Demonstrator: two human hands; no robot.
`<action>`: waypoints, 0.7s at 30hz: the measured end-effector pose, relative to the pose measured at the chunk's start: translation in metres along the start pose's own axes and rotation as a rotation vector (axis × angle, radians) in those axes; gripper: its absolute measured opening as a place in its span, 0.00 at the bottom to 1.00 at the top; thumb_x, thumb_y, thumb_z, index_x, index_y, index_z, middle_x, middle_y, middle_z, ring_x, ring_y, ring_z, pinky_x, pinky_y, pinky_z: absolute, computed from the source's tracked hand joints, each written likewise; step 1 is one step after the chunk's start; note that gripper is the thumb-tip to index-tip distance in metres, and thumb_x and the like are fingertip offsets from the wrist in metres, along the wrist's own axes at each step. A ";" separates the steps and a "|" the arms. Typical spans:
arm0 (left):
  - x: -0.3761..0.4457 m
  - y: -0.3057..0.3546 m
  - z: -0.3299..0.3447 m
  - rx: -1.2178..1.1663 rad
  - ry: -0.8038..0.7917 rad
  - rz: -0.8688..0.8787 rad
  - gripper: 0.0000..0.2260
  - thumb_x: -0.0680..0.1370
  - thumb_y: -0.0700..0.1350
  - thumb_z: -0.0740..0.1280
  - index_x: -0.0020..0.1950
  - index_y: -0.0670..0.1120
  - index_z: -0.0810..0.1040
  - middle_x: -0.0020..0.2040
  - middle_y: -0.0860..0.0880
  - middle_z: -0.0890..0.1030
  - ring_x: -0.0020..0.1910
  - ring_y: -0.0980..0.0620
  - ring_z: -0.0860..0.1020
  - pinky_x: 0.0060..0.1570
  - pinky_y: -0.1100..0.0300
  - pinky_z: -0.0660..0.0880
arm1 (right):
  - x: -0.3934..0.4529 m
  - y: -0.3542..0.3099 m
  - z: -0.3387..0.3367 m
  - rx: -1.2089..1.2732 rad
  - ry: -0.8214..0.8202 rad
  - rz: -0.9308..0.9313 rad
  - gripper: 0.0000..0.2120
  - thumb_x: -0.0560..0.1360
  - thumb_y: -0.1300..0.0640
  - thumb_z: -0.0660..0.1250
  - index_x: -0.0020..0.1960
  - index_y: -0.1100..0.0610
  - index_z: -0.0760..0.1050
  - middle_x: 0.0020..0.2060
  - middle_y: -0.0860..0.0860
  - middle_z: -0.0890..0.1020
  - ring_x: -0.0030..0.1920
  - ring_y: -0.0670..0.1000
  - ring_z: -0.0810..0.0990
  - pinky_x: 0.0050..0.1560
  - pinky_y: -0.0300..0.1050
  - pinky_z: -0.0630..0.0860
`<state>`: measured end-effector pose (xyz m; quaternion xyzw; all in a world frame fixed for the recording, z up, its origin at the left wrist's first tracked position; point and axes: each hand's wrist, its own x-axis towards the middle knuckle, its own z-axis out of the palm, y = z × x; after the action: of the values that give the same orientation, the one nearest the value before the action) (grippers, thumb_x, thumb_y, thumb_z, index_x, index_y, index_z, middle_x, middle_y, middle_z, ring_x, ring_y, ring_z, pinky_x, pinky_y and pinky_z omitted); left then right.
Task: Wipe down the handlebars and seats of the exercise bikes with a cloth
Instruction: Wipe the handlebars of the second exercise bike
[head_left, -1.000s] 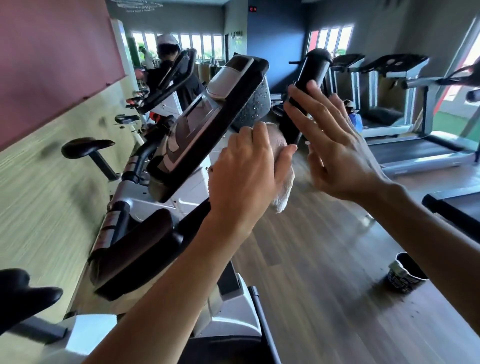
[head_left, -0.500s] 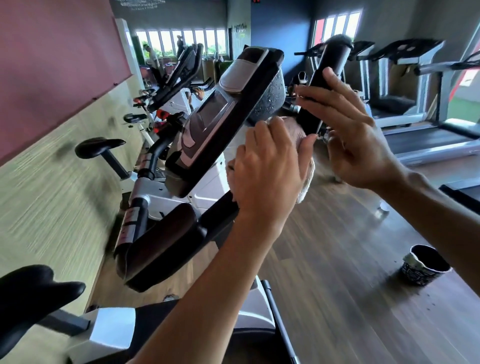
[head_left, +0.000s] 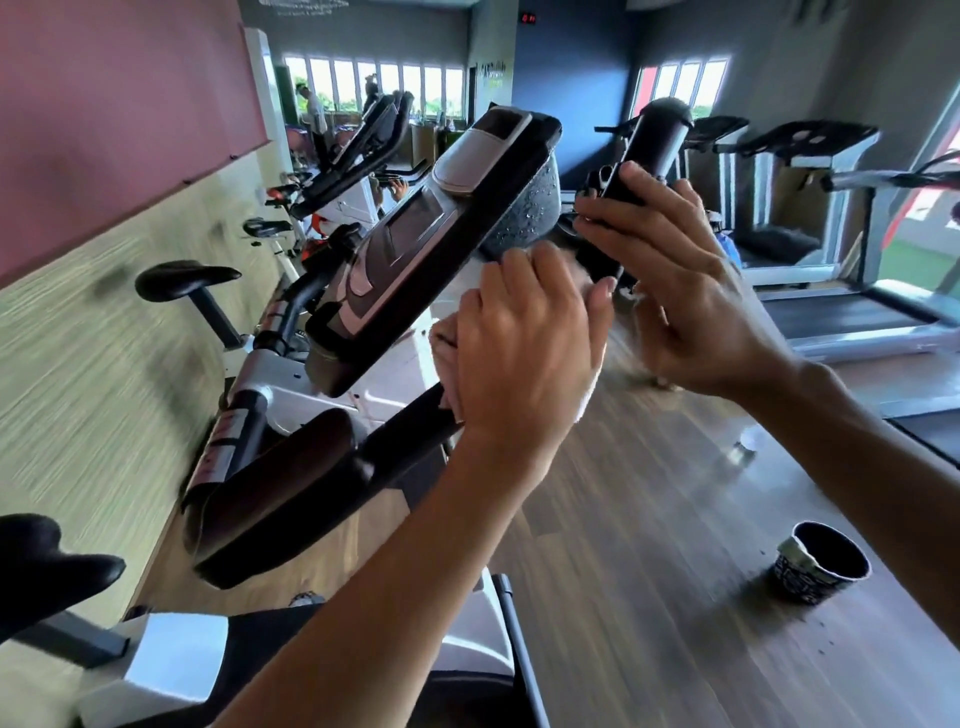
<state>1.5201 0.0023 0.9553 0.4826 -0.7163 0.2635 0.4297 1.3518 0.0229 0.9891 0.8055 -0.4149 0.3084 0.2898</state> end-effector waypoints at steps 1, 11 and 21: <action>0.001 0.003 0.002 -0.001 0.010 0.005 0.23 0.85 0.58 0.55 0.56 0.40 0.77 0.46 0.43 0.79 0.43 0.45 0.78 0.41 0.51 0.73 | 0.001 0.002 -0.001 -0.009 0.005 -0.013 0.29 0.73 0.72 0.55 0.73 0.65 0.72 0.73 0.56 0.73 0.80 0.61 0.60 0.76 0.69 0.58; -0.057 -0.050 -0.018 0.080 -0.011 0.008 0.23 0.85 0.58 0.56 0.61 0.39 0.76 0.49 0.41 0.77 0.47 0.43 0.76 0.46 0.49 0.72 | -0.003 -0.001 0.003 0.042 -0.017 -0.018 0.35 0.68 0.78 0.59 0.75 0.67 0.68 0.75 0.60 0.70 0.81 0.64 0.55 0.76 0.69 0.58; -0.016 -0.019 -0.003 0.017 0.041 0.075 0.23 0.84 0.59 0.57 0.58 0.41 0.78 0.46 0.43 0.79 0.43 0.45 0.78 0.42 0.53 0.72 | 0.000 -0.009 0.011 0.080 0.057 0.010 0.24 0.76 0.73 0.53 0.71 0.70 0.71 0.71 0.62 0.73 0.80 0.67 0.57 0.76 0.68 0.60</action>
<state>1.5416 0.0042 0.9416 0.4535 -0.7227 0.2954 0.4298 1.3622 0.0193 0.9799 0.8052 -0.3976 0.3492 0.2675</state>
